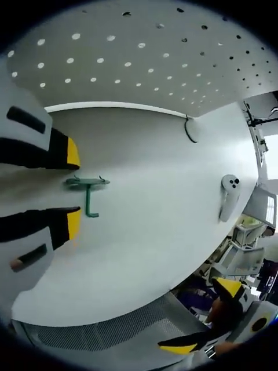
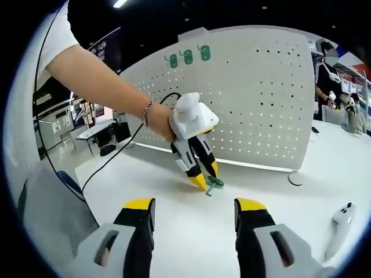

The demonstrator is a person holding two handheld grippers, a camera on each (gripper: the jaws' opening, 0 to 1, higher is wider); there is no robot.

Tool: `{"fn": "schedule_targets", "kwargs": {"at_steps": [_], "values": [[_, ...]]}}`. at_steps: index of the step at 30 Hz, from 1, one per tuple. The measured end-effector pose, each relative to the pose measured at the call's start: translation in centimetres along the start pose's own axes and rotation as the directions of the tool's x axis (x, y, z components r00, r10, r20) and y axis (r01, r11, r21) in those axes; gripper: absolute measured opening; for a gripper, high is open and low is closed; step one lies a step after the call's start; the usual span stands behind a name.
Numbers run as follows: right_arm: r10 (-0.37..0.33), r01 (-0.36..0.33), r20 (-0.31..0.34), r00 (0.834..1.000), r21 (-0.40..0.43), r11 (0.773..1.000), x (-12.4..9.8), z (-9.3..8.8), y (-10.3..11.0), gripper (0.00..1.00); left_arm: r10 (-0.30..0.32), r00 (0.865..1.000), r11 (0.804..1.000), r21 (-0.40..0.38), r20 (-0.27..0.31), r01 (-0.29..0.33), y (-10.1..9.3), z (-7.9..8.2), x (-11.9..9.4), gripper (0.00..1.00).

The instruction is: Insert the hook assembly into the mounting plate slot until the hook locks in place.

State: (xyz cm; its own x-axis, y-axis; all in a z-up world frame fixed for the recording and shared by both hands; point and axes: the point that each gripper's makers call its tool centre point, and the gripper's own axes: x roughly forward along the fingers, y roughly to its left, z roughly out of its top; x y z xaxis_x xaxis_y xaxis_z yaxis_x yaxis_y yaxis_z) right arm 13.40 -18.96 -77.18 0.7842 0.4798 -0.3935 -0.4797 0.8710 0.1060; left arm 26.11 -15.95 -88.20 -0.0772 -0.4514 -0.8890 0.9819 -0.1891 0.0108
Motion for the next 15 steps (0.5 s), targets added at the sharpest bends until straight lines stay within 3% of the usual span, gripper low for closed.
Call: {"fn": "schedule_targets", "kwargs": {"at_steps": [11,15], "values": [[-0.008,0.008,0.008,1.0,0.009,1.0,-0.1,0.1,-0.2,0.52,0.039,0.999,0.999,-0.019,0.007,-0.039,0.7,0.0,0.0,0.12],[-0.011,0.011,0.011,1.0,0.011,1.0,-0.1,0.2,-0.2,0.52,0.059,0.998,0.996,-0.063,0.006,-0.059,1.1,0.0,0.0,0.07]]}}
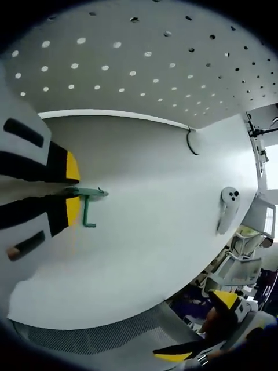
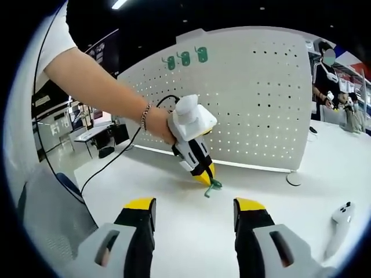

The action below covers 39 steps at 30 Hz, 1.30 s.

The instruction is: Insert the hook assembly into the mounting plate slot until the hook locks in place.

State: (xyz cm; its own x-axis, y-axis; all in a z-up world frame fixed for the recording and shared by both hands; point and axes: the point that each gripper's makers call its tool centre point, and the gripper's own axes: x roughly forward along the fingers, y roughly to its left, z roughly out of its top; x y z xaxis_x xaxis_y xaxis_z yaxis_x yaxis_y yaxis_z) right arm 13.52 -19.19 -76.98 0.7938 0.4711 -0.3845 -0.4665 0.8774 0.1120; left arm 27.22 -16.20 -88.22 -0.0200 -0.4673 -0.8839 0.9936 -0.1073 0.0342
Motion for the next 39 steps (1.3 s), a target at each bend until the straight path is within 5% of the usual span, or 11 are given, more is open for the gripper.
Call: {"fn": "schedule_targets", "kwargs": {"at_steps": [28,39], "values": [[-0.001,0.001,0.01,1.0,0.014,1.0,-0.03,0.1,-0.14,0.51,0.027,1.0,0.996,0.087,0.012,-0.028,-0.03,-0.04,-0.07,0.03],[-0.008,0.008,0.012,1.0,0.017,1.0,-0.15,0.06,-0.31,0.51,0.065,0.992,0.995,0.065,0.11,-0.073,-0.1,0.79,-0.56,0.03]]}}
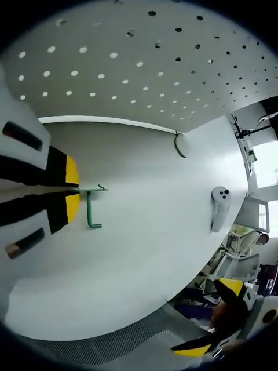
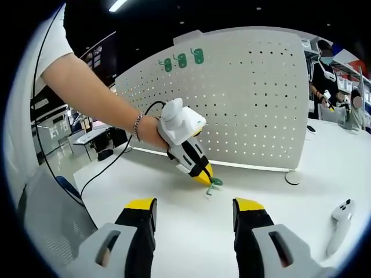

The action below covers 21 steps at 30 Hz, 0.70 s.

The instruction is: Insert the hook assembly into the mounting plate slot until the hook locks in place.

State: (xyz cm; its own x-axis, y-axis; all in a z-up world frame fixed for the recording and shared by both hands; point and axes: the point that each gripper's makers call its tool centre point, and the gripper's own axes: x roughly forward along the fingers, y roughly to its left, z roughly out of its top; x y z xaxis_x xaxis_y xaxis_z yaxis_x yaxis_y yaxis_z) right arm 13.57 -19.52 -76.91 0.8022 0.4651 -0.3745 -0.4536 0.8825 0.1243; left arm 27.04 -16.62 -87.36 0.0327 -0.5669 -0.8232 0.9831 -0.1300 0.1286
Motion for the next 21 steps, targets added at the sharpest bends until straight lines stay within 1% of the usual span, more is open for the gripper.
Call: {"fn": "schedule_targets", "kwargs": {"at_steps": [2,4,10,12,21], "values": [[-0.001,0.001,0.0,1.0,-0.001,1.0,0.0,0.0,0.0,0.51,0.004,1.0,1.0,-0.007,0.018,-0.004,0.0,0.3,-0.1,0.03],[0.0,0.0,0.001,1.0,0.001,1.0,0.0,0.0,0.0,0.51,0.006,1.0,1.0,-0.008,0.02,-0.006,0.1,0.4,-0.1,0.03],[-0.002,0.002,0.002,1.0,0.0,1.0,0.0,0.0,-0.1,0.51,0.023,0.998,1.0,-0.007,0.053,-0.022,0.3,1.1,-0.7,0.03],[-0.002,0.002,0.002,1.0,-0.001,1.0,0.0,0.1,-0.1,0.51,0.028,0.997,0.999,-0.019,0.065,-0.027,0.4,1.4,-0.9,0.02],[-0.005,0.005,-0.001,1.0,-0.001,1.0,0.0,0.1,-0.1,0.52,0.057,0.993,0.998,-0.005,0.102,-0.057,0.4,2.3,-1.9,0.02]]}}
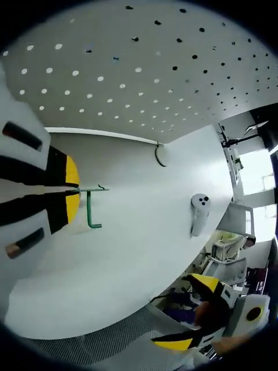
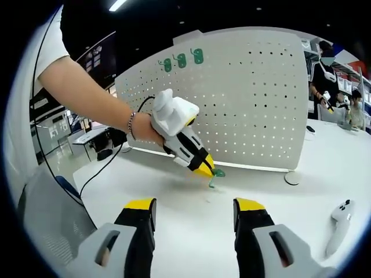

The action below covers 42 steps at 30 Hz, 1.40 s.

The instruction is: Insert the hook assembly into the mounting plate slot until the hook locks in place.

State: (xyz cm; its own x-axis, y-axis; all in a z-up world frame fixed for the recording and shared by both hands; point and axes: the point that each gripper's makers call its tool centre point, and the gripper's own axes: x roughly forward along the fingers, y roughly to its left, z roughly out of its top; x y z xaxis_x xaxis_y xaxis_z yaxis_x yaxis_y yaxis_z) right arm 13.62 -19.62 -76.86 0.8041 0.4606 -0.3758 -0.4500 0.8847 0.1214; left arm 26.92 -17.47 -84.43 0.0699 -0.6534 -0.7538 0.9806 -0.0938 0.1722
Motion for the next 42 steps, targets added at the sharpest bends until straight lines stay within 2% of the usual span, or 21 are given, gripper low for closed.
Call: {"fn": "schedule_targets", "kwargs": {"at_steps": [6,16,18,20,24,26,33,42], "values": [[-0.002,0.002,-0.001,1.0,0.004,1.0,0.0,0.0,0.0,0.52,0.029,0.999,1.0,0.002,0.024,-0.029,0.3,0.6,-0.8,0.02],[-0.014,0.014,0.005,1.0,0.018,1.0,-0.1,0.0,-0.3,0.52,0.069,0.995,0.997,-0.039,0.073,-0.066,0.4,1.3,-2.4,0.02],[-0.012,0.012,0.006,1.0,0.015,1.0,-0.1,0.1,-0.2,0.52,0.088,0.991,0.994,-0.072,0.096,-0.081,0.7,1.6,-2.8,0.02],[-0.01,0.01,0.002,1.0,0.01,1.0,-0.1,0.0,-0.1,0.52,0.103,0.988,0.993,-0.071,0.117,-0.095,0.8,1.9,-3.4,0.02],[-0.005,0.005,-0.001,1.0,0.002,1.0,0.0,0.0,0.1,0.52,0.127,0.985,0.991,-0.053,0.117,-0.121,0.9,1.9,-4.0,0.02],[-0.003,0.003,-0.003,1.0,-0.007,1.0,0.0,-0.1,0.1,0.52,0.136,0.982,0.989,-0.081,0.132,-0.126,1.1,2.1,-4.4,0.02],[-0.009,0.009,-0.007,1.0,-0.009,1.0,0.0,-0.1,-0.1,0.53,0.166,0.973,0.985,-0.076,0.157,-0.156,1.1,2.8,-5.5,0.02],[-0.004,0.004,-0.013,1.0,-0.015,1.0,0.0,-0.2,0.1,0.53,0.211,0.956,0.976,-0.092,0.203,-0.196,1.0,3.9,-7.2,0.02]]}}
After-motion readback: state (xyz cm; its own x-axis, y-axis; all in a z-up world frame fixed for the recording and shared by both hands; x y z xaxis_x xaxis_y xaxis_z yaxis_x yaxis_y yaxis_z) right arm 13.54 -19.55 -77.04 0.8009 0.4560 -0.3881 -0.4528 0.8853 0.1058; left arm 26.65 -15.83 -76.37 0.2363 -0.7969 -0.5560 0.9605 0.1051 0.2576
